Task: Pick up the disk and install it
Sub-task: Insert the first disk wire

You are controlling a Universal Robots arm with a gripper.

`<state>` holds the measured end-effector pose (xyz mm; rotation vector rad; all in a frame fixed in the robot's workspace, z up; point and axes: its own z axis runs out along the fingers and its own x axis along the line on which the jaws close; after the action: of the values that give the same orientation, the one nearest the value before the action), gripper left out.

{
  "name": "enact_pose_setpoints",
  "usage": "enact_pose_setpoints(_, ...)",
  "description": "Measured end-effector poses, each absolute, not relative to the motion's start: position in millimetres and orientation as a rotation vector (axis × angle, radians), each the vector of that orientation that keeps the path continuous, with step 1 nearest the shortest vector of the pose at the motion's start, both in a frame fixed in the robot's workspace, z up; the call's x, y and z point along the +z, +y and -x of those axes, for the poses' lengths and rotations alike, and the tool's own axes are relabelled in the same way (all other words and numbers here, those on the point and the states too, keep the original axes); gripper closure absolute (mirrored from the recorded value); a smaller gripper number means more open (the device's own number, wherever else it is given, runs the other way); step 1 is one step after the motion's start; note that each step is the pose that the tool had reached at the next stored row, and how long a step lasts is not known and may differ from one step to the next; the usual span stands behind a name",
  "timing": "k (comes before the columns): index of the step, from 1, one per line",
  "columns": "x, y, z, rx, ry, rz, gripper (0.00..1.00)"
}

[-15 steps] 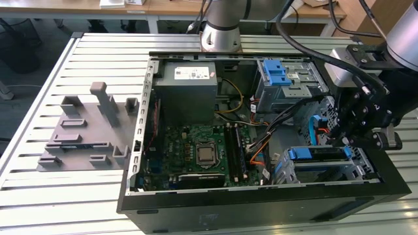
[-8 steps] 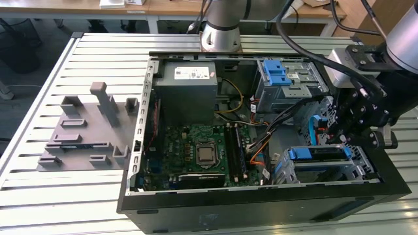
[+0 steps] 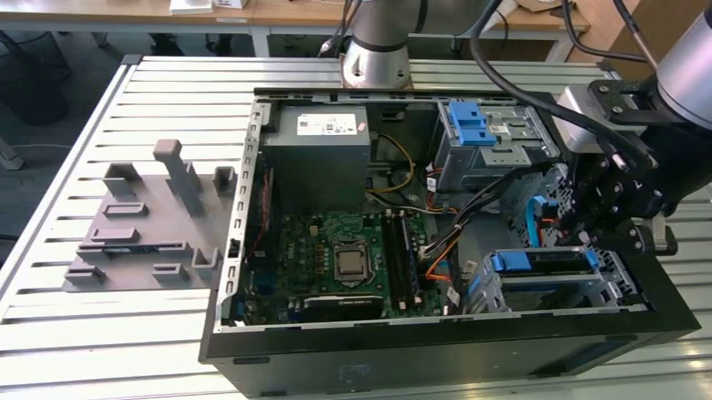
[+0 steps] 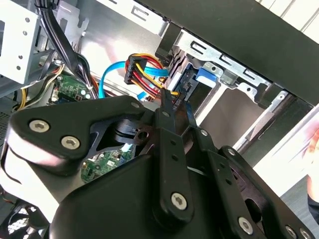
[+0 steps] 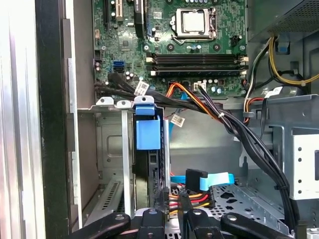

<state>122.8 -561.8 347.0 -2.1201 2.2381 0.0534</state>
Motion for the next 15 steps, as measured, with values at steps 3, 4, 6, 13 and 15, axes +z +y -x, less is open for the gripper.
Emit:
enact_pose_setpoints(3, 347.0, -564.1, -122.8, 0.053, 2.233, 2.125, 0.75)
enact_pose_setpoints(4, 347.1, -564.3, -122.8, 0.053, 2.231, 2.127, 0.75)
enact_pose_setpoints(6, 347.1, -564.5, -122.8, 0.054, 2.229, 2.129, 0.75)
enact_pose_setpoints(13, 343.9, -564.7, -122.9, 0.084, 2.205, 2.12, 0.75)
enact_pose_setpoints(15, 343.2, -564.8, -122.8, 0.088, 2.199, 2.12, 0.75)
